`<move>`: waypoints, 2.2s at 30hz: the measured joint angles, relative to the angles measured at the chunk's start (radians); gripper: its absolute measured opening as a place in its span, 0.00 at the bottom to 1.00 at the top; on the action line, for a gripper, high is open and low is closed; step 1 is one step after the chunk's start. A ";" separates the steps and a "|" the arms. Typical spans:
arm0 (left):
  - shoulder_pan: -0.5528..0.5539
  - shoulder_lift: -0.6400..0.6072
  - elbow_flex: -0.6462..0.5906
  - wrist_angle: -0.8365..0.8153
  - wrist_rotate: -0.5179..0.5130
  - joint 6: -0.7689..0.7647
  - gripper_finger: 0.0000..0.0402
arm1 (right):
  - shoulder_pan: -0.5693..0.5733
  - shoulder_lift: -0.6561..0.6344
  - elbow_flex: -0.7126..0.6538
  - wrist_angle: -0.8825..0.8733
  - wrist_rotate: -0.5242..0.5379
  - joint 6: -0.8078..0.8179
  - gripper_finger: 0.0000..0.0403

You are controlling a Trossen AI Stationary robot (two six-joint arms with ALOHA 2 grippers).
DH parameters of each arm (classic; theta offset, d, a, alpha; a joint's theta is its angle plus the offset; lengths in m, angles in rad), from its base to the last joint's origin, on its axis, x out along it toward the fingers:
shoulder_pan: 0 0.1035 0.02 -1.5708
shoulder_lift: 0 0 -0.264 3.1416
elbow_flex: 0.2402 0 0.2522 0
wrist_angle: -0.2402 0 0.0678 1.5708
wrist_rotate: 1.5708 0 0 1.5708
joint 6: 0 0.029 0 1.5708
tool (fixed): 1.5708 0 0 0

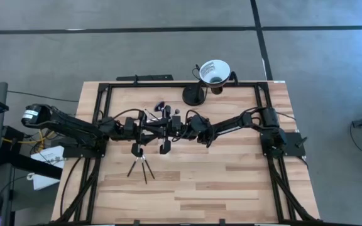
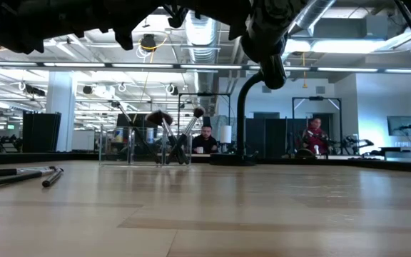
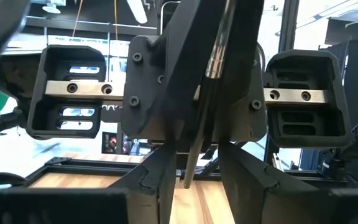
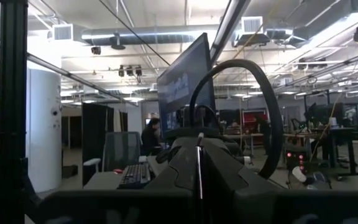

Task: Put items in baskets/containers
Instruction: Put the black liner brush into the transparent organizer

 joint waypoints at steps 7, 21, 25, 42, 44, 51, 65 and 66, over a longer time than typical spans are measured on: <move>0.000 -0.001 0.000 -0.007 -0.001 -0.003 0.29 | 0.003 -0.001 0.000 -0.023 -0.001 0.025 0.04; 0.000 -0.003 0.000 -0.018 -0.007 -0.014 0.04 | 0.009 -0.003 -0.001 -0.076 -0.002 0.024 0.03; 0.000 -0.003 0.000 -0.023 -0.007 -0.040 0.05 | 0.008 -0.002 -0.001 -0.079 -0.001 0.024 0.02; 0.001 -0.006 0.000 -0.082 -0.191 -0.064 0.04 | -0.035 -0.002 -0.003 -0.147 0.053 0.016 0.10; 0.001 -0.006 0.000 -0.097 -0.223 -0.064 0.04 | -0.040 0.000 -0.004 -0.152 0.055 0.016 0.13; 0.003 -0.006 0.003 -0.103 -0.249 -0.064 0.03 | -0.064 0.000 -0.004 -0.161 0.050 0.016 0.22; 0.001 -0.006 0.005 -0.126 -0.325 -0.071 0.03 | -0.077 -0.098 -0.005 -0.379 0.073 -0.077 0.46; 0.001 -0.006 0.005 -0.126 -0.335 -0.071 0.03 | -0.075 -0.117 -0.005 -0.421 0.085 -0.087 0.48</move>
